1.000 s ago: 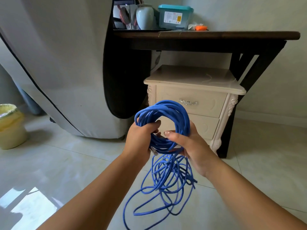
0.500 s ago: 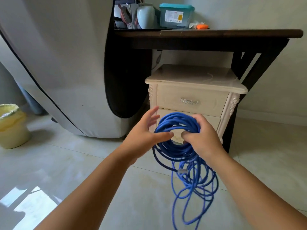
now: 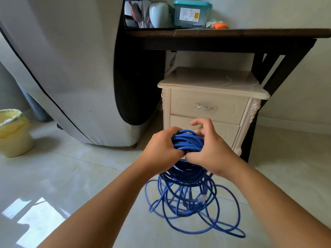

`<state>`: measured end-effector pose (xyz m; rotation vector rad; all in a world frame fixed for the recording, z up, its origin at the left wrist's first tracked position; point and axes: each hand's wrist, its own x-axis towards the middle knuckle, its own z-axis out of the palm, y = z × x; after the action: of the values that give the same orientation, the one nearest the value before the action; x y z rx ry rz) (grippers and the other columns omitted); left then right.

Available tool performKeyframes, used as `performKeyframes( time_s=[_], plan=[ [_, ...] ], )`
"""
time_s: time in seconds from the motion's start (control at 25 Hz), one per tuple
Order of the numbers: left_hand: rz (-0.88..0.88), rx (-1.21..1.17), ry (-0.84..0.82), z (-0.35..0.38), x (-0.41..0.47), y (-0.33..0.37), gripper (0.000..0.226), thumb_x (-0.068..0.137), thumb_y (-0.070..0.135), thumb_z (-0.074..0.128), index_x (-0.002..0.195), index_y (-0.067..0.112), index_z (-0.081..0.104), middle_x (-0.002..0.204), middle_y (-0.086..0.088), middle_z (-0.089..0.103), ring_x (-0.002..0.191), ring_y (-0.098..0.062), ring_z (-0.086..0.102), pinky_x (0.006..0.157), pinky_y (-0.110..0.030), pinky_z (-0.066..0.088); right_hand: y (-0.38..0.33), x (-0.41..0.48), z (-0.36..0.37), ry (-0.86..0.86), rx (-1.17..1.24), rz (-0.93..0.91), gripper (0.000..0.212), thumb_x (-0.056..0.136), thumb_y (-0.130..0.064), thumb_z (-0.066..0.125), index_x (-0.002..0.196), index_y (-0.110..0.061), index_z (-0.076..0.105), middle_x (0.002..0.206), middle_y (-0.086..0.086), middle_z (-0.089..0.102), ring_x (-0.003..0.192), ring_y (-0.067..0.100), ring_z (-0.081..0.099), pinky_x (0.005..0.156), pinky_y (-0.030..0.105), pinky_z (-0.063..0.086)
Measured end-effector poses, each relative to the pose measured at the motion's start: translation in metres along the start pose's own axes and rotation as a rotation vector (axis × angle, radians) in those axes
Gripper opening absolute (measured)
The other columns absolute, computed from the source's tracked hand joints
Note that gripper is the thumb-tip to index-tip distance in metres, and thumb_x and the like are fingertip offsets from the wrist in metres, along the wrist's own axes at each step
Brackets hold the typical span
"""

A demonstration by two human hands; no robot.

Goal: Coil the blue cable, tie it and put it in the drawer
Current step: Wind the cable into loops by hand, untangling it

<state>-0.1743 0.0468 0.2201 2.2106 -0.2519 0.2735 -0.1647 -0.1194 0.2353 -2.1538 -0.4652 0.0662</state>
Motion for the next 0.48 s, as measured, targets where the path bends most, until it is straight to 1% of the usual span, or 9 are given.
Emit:
performKeyframes(
  time_s=[0.08, 0.12, 0.16, 0.24, 0.28, 0.32, 0.4, 0.44, 0.48],
  plan=[
    [-0.083, -0.193, 0.064, -0.004, 0.001, 0.0, 0.032, 0.08, 0.001, 0.07, 0.105, 0.021, 0.066, 0.085, 0.003, 0.072, 0.076, -0.011, 0.068, 0.07, -0.027, 0.056, 0.008, 0.003, -0.007, -0.077, 0.282, 0.076, 0.074, 0.066, -0.051, 0.078, 0.127, -0.039, 0.038, 0.113, 0.0, 0.062, 0.097, 0.014, 0.067, 0.088, 0.032, 0.053],
    [-0.133, -0.337, 0.1, -0.008, 0.002, 0.0, 0.03, 0.081, -0.001, 0.07, 0.102, 0.02, 0.066, 0.083, -0.001, 0.071, 0.074, -0.015, 0.068, 0.071, -0.03, 0.056, 0.01, 0.004, -0.009, -0.118, 0.402, 0.112, 0.076, 0.065, -0.067, 0.073, 0.128, -0.034, 0.047, 0.112, 0.004, 0.067, 0.098, 0.016, 0.069, 0.091, 0.034, 0.052],
    [-0.181, -0.48, 0.129, -0.012, 0.004, 0.001, 0.028, 0.083, -0.003, 0.069, 0.1, 0.018, 0.065, 0.081, -0.004, 0.07, 0.072, -0.019, 0.067, 0.071, -0.032, 0.056, 0.013, 0.004, -0.01, -0.151, 0.486, 0.133, 0.079, 0.066, -0.078, 0.061, 0.126, -0.027, 0.056, 0.111, 0.011, 0.069, 0.1, 0.022, 0.069, 0.094, 0.037, 0.051],
    [-0.257, -0.696, 0.16, -0.018, 0.005, 0.003, 0.022, 0.087, -0.005, 0.065, 0.101, 0.012, 0.065, 0.083, -0.012, 0.064, 0.073, -0.025, 0.064, 0.07, -0.033, 0.057, 0.018, 0.005, -0.012, -0.202, 0.62, 0.109, 0.088, 0.069, -0.085, 0.038, 0.121, -0.021, 0.066, 0.118, 0.026, 0.064, 0.113, 0.039, 0.06, 0.104, 0.048, 0.044],
    [-0.298, -0.769, 0.169, -0.02, 0.005, 0.002, 0.02, 0.088, -0.005, 0.063, 0.102, 0.01, 0.064, 0.084, -0.014, 0.061, 0.074, -0.026, 0.061, 0.069, -0.033, 0.058, 0.019, 0.006, -0.013, -0.236, 0.677, 0.082, 0.091, 0.069, -0.087, 0.033, 0.123, -0.022, 0.066, 0.122, 0.027, 0.062, 0.119, 0.041, 0.056, 0.108, 0.048, 0.04],
    [-0.339, -0.831, 0.181, -0.021, 0.006, 0.002, 0.017, 0.089, -0.004, 0.062, 0.1, 0.009, 0.063, 0.082, -0.014, 0.057, 0.073, -0.025, 0.059, 0.069, -0.034, 0.059, 0.018, 0.006, -0.015, -0.28, 0.716, 0.048, 0.092, 0.068, -0.089, 0.035, 0.127, -0.025, 0.064, 0.125, 0.023, 0.063, 0.121, 0.038, 0.056, 0.109, 0.046, 0.039],
    [-0.414, -0.929, 0.213, -0.02, 0.007, 0.0, 0.013, 0.09, -0.003, 0.06, 0.095, 0.009, 0.059, 0.076, -0.011, 0.049, 0.065, -0.021, 0.054, 0.066, -0.037, 0.06, 0.018, 0.005, -0.021, -0.384, 0.7, -0.027, 0.096, 0.064, -0.088, 0.051, 0.139, -0.028, 0.053, 0.133, 0.01, 0.063, 0.124, 0.024, 0.057, 0.109, 0.039, 0.04],
    [-0.449, -0.962, 0.233, -0.019, 0.008, 0.001, 0.012, 0.09, -0.002, 0.059, 0.093, 0.009, 0.057, 0.074, -0.01, 0.046, 0.061, -0.02, 0.052, 0.061, -0.035, 0.059, 0.019, 0.003, -0.022, -0.428, 0.651, -0.043, 0.103, 0.061, -0.084, 0.062, 0.147, -0.03, 0.042, 0.139, 0.001, 0.059, 0.129, 0.018, 0.054, 0.112, 0.037, 0.037],
    [-0.483, -0.983, 0.257, -0.018, 0.008, 0.002, 0.012, 0.09, -0.002, 0.058, 0.093, 0.009, 0.056, 0.073, -0.009, 0.044, 0.06, -0.02, 0.05, 0.055, -0.032, 0.057, 0.019, 0.001, -0.02, -0.452, 0.593, -0.034, 0.112, 0.056, -0.079, 0.072, 0.151, -0.037, 0.028, 0.144, -0.008, 0.054, 0.133, 0.012, 0.049, 0.114, 0.036, 0.033]
  ],
)
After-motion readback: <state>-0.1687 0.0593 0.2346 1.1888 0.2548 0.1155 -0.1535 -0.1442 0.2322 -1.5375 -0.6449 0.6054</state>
